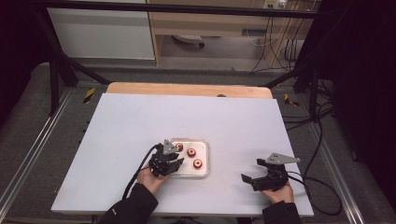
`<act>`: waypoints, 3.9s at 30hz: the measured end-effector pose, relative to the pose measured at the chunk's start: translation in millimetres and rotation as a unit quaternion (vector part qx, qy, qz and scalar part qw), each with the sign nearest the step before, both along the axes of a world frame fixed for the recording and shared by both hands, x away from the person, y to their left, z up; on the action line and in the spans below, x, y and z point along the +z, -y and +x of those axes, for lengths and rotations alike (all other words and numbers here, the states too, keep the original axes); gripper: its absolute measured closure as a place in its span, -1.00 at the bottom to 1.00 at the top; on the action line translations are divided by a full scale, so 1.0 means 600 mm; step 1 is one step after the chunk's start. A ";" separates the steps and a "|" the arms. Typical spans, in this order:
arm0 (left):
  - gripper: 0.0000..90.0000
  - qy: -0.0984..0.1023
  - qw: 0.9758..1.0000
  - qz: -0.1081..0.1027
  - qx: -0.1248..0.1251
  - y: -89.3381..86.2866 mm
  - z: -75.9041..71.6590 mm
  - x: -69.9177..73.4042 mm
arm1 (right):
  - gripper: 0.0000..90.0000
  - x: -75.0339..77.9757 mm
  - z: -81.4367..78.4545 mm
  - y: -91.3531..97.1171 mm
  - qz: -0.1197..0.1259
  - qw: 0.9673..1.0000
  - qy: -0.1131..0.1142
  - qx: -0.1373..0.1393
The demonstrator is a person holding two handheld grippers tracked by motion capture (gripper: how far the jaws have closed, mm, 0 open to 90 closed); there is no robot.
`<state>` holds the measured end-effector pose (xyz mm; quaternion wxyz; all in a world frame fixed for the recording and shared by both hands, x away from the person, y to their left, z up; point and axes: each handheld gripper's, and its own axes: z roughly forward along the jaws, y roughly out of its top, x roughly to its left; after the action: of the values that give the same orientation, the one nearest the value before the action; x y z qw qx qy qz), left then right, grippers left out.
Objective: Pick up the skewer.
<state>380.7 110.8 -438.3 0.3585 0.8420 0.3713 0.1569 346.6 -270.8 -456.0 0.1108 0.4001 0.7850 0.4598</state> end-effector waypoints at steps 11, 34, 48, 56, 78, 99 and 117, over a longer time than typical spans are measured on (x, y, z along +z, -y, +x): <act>0.81 -0.008 1.000 0.005 0.009 0.009 -0.003 -0.012 | -0.98 0.000 0.000 0.000 0.001 1.000 0.001 0.001; 0.96 0.004 0.999 -0.016 0.031 0.002 -0.008 -0.015 | -0.97 -0.001 0.001 0.000 -0.001 1.000 0.001 0.003; 0.96 0.016 0.998 -0.054 0.005 -0.028 -0.015 0.007 | -0.97 0.002 0.000 -0.009 -0.018 1.000 0.005 0.010; 0.96 0.016 0.998 -0.058 -0.031 -0.032 -0.022 0.018 | -0.97 0.006 -0.002 -0.026 -0.037 0.999 0.010 0.021; 0.96 0.009 0.993 -0.048 -0.106 -0.015 -0.039 0.053 | -0.97 0.031 -0.002 -0.080 -0.086 0.994 0.044 0.058; 0.96 -0.001 0.987 0.006 -0.158 0.013 -0.031 0.075 | -0.93 0.070 -0.004 -0.162 -0.170 0.973 0.094 0.123; 0.96 -0.004 0.977 0.040 -0.210 0.068 -0.038 0.088 | -0.43 0.091 -0.017 -0.213 -0.264 0.930 0.171 0.191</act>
<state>357.9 69.8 -385.4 0.3478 0.9155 0.1812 0.0900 336.3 -143.1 -401.6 0.2545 0.1140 0.9088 0.3102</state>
